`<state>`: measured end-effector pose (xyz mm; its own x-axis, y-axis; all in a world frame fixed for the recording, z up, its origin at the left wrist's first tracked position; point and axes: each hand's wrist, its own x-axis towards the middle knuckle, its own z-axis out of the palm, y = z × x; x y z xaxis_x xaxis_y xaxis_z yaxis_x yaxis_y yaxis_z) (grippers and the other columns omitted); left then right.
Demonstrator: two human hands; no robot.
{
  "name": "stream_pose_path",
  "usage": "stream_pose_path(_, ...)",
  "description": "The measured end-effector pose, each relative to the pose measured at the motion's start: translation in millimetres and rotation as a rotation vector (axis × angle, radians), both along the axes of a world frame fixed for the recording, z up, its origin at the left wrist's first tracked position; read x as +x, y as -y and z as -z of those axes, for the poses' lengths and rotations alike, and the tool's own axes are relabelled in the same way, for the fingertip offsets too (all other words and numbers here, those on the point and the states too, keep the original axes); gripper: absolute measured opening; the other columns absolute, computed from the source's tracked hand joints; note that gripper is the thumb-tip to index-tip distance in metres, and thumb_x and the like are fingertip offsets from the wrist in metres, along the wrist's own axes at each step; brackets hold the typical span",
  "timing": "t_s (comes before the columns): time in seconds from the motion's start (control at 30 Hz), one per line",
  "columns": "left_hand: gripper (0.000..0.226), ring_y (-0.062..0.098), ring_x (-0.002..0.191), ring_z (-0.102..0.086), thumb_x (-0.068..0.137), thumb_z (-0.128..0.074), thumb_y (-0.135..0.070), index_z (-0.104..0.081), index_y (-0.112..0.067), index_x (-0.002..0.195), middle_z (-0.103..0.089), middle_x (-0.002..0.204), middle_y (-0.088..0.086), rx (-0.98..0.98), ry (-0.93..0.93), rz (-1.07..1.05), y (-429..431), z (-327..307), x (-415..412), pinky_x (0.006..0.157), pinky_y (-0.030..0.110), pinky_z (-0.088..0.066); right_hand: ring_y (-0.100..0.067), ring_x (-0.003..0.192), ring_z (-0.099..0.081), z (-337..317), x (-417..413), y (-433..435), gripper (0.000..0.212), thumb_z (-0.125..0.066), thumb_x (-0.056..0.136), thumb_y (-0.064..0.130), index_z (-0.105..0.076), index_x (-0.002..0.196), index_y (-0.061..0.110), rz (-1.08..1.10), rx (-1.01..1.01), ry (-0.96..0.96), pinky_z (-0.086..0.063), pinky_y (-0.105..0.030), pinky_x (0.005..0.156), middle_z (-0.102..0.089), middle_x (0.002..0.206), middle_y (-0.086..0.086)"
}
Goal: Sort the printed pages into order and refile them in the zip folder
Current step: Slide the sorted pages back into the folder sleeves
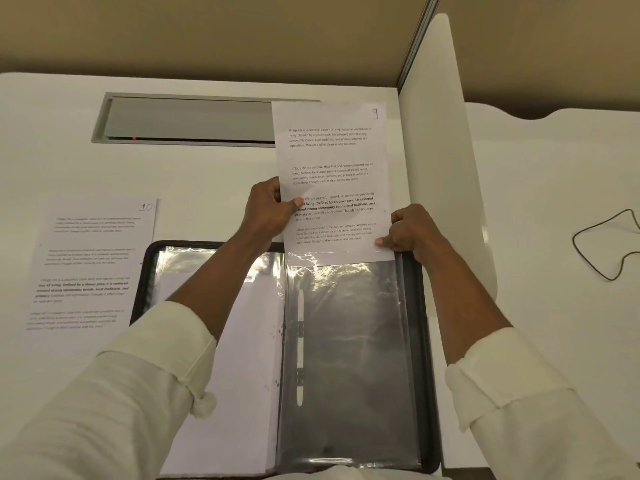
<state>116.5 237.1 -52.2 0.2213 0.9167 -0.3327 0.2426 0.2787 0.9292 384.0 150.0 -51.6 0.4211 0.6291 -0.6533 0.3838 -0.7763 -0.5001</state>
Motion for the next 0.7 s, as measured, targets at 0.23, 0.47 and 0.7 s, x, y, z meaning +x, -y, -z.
stream_pose_path(0.23, 0.035, 0.018, 0.097, -0.078, 0.091, -0.079, -0.001, -0.074, -0.012, 0.123, -0.080, 0.109, 0.001, -0.069, -0.031, 0.051, 8.4, 3.5, 4.6, 0.089, 0.042, -0.064, -0.033, 0.095, -0.073, 3.5, -6.4, 5.7, 0.029, -0.089, 0.083, 0.013, -0.061, 0.082, 0.023, 0.182, 0.211, -0.005, -0.063, -0.050, 0.088, -0.071, 0.094, -0.005)
stream_pose_path(0.47, 0.040, 0.019, 0.091, -0.078, 0.079, -0.092, -0.007, -0.071, -0.007, 0.113, -0.080, 0.105, 0.001, -0.254, -0.144, 0.110, 2.8, -4.2, 6.2, 0.074, 0.036, -0.066, -0.030, 0.094, -0.072, 9.2, -9.1, 12.5, 0.029, -0.089, 0.081, 0.010, -0.070, 0.103, 0.014, 0.154, 0.258, 0.071, -0.061, -0.050, 0.090, -0.074, 0.105, -0.008)
stream_pose_path(0.7, 0.038, 0.027, 0.092, -0.078, 0.076, -0.092, -0.003, -0.065, -0.009, 0.102, -0.077, 0.103, 0.009, -0.253, -0.239, -0.011, -9.1, 3.0, 6.9, 0.084, 0.044, -0.066, -0.027, 0.094, -0.072, 5.4, -11.0, 10.4, 0.032, -0.092, 0.080, 0.014, -0.063, 0.090, 0.021, 0.155, 0.225, 0.049, -0.062, -0.049, 0.087, -0.073, 0.105, -0.004)
